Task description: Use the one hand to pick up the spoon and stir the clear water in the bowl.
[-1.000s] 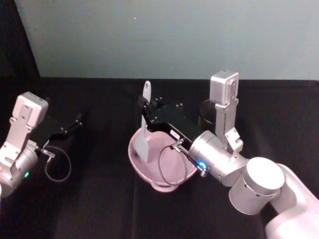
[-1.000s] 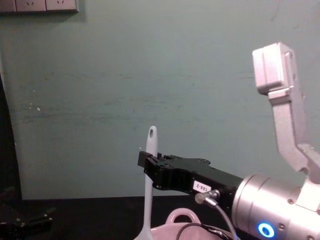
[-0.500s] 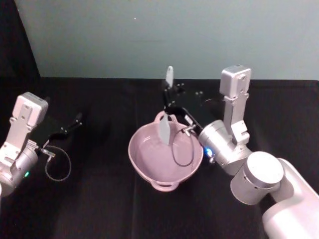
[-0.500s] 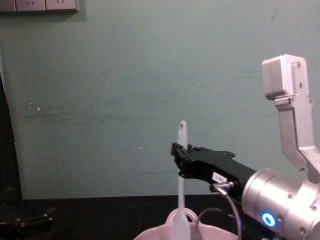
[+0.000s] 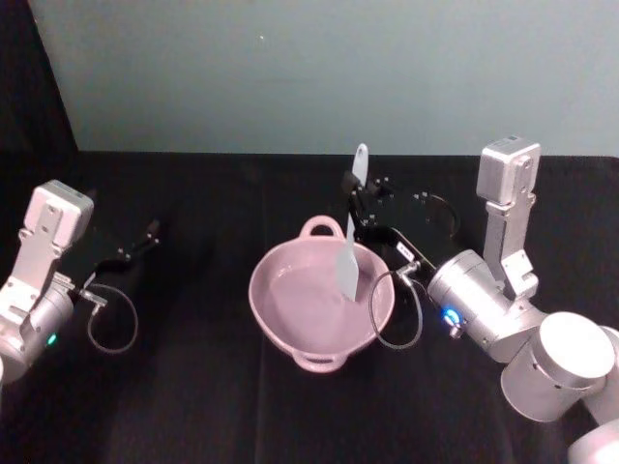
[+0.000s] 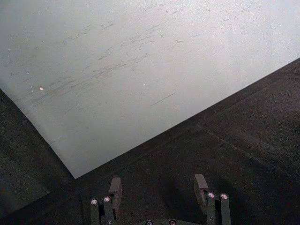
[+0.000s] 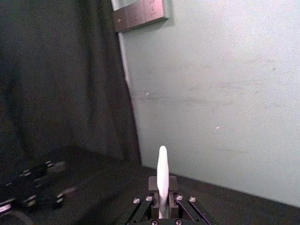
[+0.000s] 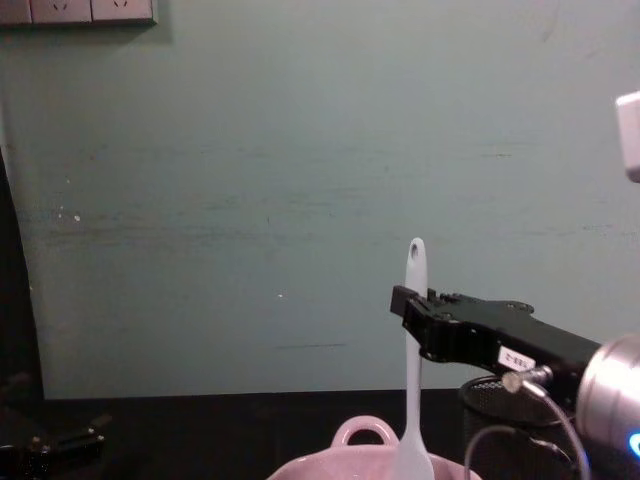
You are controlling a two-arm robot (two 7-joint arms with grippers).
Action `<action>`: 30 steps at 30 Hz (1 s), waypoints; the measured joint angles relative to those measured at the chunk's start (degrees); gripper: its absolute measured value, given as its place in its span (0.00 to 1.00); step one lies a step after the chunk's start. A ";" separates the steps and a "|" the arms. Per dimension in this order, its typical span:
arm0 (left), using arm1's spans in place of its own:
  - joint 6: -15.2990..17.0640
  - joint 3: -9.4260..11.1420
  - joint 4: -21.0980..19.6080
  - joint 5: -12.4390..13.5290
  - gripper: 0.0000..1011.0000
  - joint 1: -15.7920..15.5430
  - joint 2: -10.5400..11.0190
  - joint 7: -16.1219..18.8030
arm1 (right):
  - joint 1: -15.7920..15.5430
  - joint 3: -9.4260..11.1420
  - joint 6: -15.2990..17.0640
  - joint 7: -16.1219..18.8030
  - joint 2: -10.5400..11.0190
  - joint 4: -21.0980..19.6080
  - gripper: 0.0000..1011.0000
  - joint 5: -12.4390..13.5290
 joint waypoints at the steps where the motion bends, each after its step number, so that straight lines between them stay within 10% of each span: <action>1: 0.00 0.00 0.00 0.00 1.00 0.00 0.00 0.00 | -0.45 0.05 0.50 0.46 0.34 -0.74 0.11 0.37; 15: 0.00 0.00 0.00 0.00 1.00 0.00 0.00 0.00 | -5.00 -2.87 4.66 5.47 4.09 -8.16 0.11 4.96; 30: 0.00 0.00 0.00 0.00 1.00 0.00 0.00 0.00 | 0.85 -6.82 0.57 2.85 -1.55 -0.03 0.11 2.30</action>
